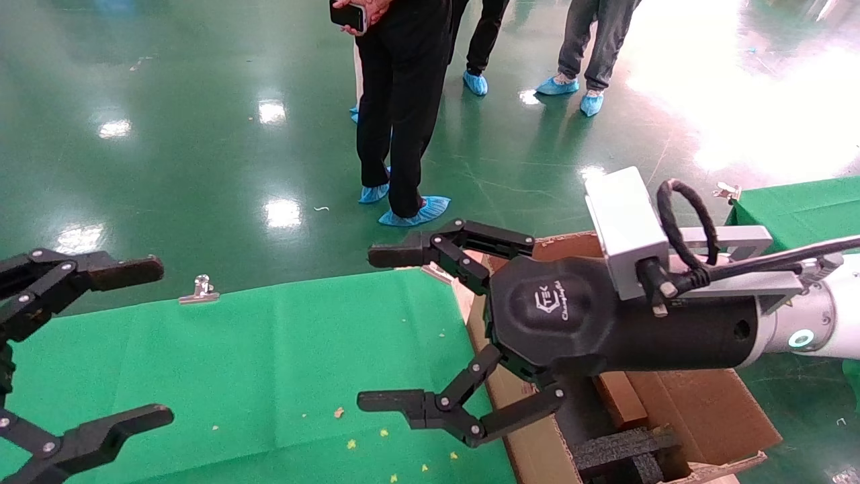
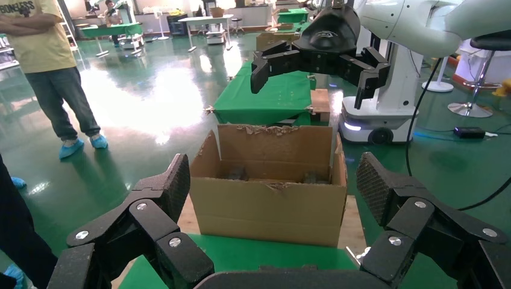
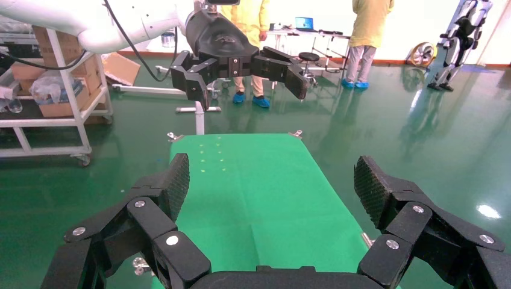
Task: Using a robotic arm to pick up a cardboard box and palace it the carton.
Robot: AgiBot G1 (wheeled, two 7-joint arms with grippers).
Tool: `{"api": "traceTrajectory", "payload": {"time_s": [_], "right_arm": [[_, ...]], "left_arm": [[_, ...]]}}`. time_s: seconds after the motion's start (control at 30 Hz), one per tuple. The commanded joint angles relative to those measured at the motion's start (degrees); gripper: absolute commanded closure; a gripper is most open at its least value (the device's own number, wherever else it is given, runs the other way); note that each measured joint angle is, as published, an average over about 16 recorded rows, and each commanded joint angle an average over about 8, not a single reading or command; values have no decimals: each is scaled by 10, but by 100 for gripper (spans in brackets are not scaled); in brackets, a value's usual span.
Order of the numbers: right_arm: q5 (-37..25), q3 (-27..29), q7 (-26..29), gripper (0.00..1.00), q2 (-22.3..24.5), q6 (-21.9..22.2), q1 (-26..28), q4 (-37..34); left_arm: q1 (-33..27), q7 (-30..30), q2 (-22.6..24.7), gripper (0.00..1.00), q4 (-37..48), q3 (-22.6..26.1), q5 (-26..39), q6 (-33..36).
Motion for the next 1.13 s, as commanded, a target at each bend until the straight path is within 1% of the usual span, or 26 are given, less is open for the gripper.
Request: {"api": "traceTrajectory", "payload": {"time_s": [0.03,1.13], "right_arm": [[0,-3,1,0,1,1,2,0],[1,-18,4,0,4,9,10,1]], "left_arm": [[0,0,0,0,0,0,0,0],[0,0,0,0,0,0,0,0]]}}
